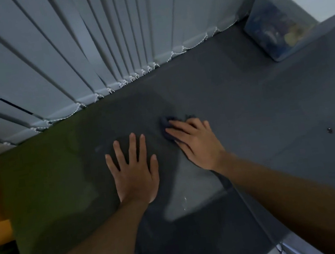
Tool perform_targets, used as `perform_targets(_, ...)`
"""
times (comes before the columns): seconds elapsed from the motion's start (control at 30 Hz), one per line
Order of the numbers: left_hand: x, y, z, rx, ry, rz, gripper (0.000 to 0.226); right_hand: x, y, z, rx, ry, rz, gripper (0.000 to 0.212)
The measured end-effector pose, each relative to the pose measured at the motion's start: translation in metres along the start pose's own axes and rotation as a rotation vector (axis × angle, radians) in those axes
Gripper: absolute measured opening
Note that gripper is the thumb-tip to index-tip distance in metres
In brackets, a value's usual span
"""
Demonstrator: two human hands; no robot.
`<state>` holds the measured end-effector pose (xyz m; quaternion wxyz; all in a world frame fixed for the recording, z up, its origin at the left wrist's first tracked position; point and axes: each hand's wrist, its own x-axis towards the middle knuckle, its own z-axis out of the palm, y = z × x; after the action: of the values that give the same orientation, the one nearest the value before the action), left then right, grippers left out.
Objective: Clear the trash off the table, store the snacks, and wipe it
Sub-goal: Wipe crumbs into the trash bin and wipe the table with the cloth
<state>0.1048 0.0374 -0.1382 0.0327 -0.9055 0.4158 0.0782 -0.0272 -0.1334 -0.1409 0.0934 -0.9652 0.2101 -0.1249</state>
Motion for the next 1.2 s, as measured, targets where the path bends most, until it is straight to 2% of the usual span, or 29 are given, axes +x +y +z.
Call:
perform_targets(0.07, 0.0, 0.001, -0.001, 0.01, -0.008, 0.011, 0.065, -0.015, 0.018, -0.007, -0.067, -0.016, 0.013, 0.038)
perform_targets(0.17, 0.004, 0.008, -0.005, 0.022, -0.037, 0.003, 0.067, -0.031, 0.034, -0.015, -0.089, 0.072, 0.38, 0.038)
perform_targets(0.23, 0.007, 0.016, -0.007, -0.02, -0.045, -0.02, 0.068, -0.041, 0.026, -0.016, -0.059, 0.112, 0.499, 0.038)
perform_targets(0.3, 0.008, 0.025, -0.007, -0.064, -0.043, -0.015, 0.069, -0.058, 0.013, -0.017, -0.062, 0.087, 0.421, 0.039)
perform_targets(0.4, 0.01, 0.034, -0.004, -0.094, -0.008, 0.002, 0.067, -0.089, 0.009, -0.025, -0.043, 0.009, 0.158, 0.042)
perform_targets(0.43, 0.01, 0.037, -0.004, -0.09, 0.001, 0.041, 0.066, -0.097, 0.014, -0.029, -0.058, -0.001, 0.123, 0.043)
perform_targets(0.47, 0.009, 0.04, -0.004, -0.085, 0.005, 0.104, 0.066, -0.102, 0.022, -0.033, -0.076, 0.003, 0.143, 0.043)
perform_targets(0.53, 0.01, 0.049, -0.006, -0.064, -0.005, 0.227, 0.066, -0.11, 0.034, -0.036, -0.102, 0.043, 0.325, 0.041)
perform_targets(0.63, 0.016, 0.07, -0.008, -0.059, -0.015, 0.25, 0.065, -0.12, 0.029, -0.035, -0.099, 0.112, 0.57, 0.042)
perform_targets(0.67, 0.017, 0.078, -0.008, -0.065, -0.014, 0.263, 0.065, -0.124, 0.023, -0.033, -0.086, 0.107, 0.564, 0.042)
perform_targets(0.8, 0.021, 0.11, -0.007, -0.059, -0.015, 0.347, 0.064, -0.15, 0.028, -0.043, -0.067, 0.023, 0.274, 0.042)
perform_targets(0.83, 0.022, 0.117, -0.007, -0.068, -0.014, 0.346, 0.064, -0.154, 0.039, -0.048, -0.094, 0.0, 0.25, 0.042)
perform_targets(0.9, 0.023, 0.131, -0.007, -0.078, -0.009, 0.371, 0.064, -0.157, 0.063, -0.055, -0.133, -0.005, 0.379, 0.043)
perform_targets(0.97, 0.024, 0.143, -0.007, -0.064, -0.015, 0.418, 0.064, -0.157, 0.078, -0.059, -0.107, 0.069, 0.609, 0.041)
perform_targets(1.0, 0.026, 0.149, -0.007, -0.058, -0.014, 0.431, 0.064, -0.157, 0.08, -0.059, -0.086, 0.104, 0.666, 0.04)
perform_targets(1.07, 0.028, 0.162, -0.007, -0.06, -0.012, 0.431, 0.064, -0.159, 0.076, -0.057, -0.068, 0.11, 0.614, 0.04)
perform_targets(1.2, 0.032, 0.192, -0.007, -0.058, -0.013, 0.465, 0.064, -0.181, 0.086, -0.066, -0.067, -0.006, 0.303, 0.042)
